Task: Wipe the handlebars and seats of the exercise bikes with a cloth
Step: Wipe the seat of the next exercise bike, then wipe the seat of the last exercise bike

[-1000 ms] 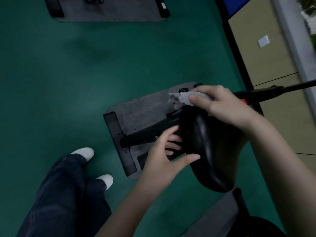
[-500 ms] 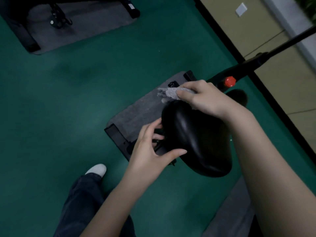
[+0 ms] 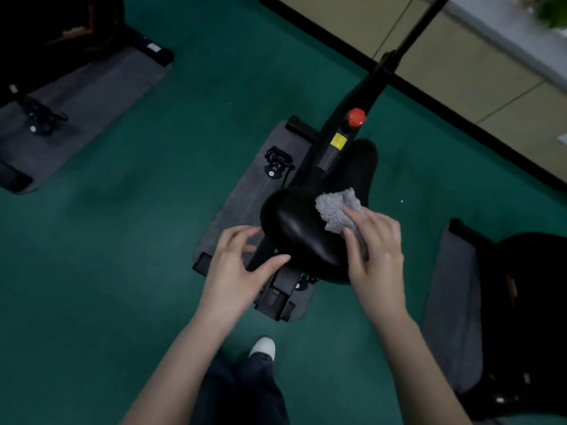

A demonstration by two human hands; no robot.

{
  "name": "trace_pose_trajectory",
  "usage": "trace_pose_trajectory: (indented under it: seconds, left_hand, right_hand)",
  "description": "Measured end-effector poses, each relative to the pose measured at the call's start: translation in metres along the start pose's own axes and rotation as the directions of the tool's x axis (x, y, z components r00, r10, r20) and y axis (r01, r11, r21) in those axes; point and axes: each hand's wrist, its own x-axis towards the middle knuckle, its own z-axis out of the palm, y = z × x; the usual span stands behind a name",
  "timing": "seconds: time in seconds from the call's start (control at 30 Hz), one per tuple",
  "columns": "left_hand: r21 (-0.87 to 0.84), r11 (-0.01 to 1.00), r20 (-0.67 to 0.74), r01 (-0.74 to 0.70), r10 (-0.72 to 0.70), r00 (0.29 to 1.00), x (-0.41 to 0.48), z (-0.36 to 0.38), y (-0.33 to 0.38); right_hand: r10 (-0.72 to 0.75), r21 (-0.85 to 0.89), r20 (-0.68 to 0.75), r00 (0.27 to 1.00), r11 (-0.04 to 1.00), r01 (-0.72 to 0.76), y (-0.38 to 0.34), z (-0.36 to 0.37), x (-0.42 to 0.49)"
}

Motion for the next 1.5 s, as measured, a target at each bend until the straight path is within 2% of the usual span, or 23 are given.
trace_pose_trajectory:
  seconds: [0.17, 0.27, 0.4, 0.57, 0.7, 0.87, 1.07, 1.27, 1.5]
  left_hand:
    - [0.187, 0.978, 0.106, -0.091, 0.072, 0.992, 0.003, -0.022, 0.015]
    - [0.257, 0.949, 0.18, -0.182, 0.138, 0.974, 0.006, -0.03, 0.031]
    - [0.335, 0.89, 0.279, -0.308, 0.219, 0.935, 0.005, -0.029, 0.055]
    - [0.452, 0.763, 0.422, -0.462, 0.273, 0.864, -0.006, -0.02, 0.081]
    - [0.489, 0.67, 0.542, -0.558, 0.269, 0.797, -0.022, 0.001, 0.099]
    - [0.458, 0.531, 0.707, -0.713, 0.269, 0.654, -0.055, 0.06, 0.126]
    - [0.359, 0.34, 0.849, -0.869, 0.268, 0.456, -0.133, 0.156, 0.158]
    - [0.243, 0.229, 0.928, -0.943, 0.228, 0.295, -0.228, 0.249, 0.175]
    - [0.072, 0.179, 0.982, -0.981, 0.162, 0.102, -0.33, 0.341, 0.18]
  right_hand:
    - [0.26, 0.013, -0.079, 0.962, 0.965, -0.26, -0.013, -0.007, -0.021]
    - [0.376, 0.102, -0.122, 0.919, 0.925, -0.365, -0.025, -0.022, -0.034]
    - [0.473, 0.206, -0.148, 0.869, 0.874, -0.441, -0.037, -0.048, -0.06]
    - [0.584, 0.282, -0.184, 0.79, 0.802, -0.527, -0.036, -0.088, -0.109]
    - [0.678, 0.339, -0.271, 0.683, 0.732, -0.591, -0.024, -0.124, -0.158]
    - [0.798, 0.497, -0.348, 0.492, 0.602, -0.625, 0.003, -0.167, -0.214]
    - [0.834, 0.563, -0.406, 0.375, 0.551, -0.617, 0.037, -0.225, -0.29]
    - [0.859, 0.631, -0.448, 0.247, 0.5, -0.593, 0.071, -0.286, -0.373]
    - [0.851, 0.647, -0.517, 0.095, 0.461, -0.607, 0.094, -0.335, -0.469]
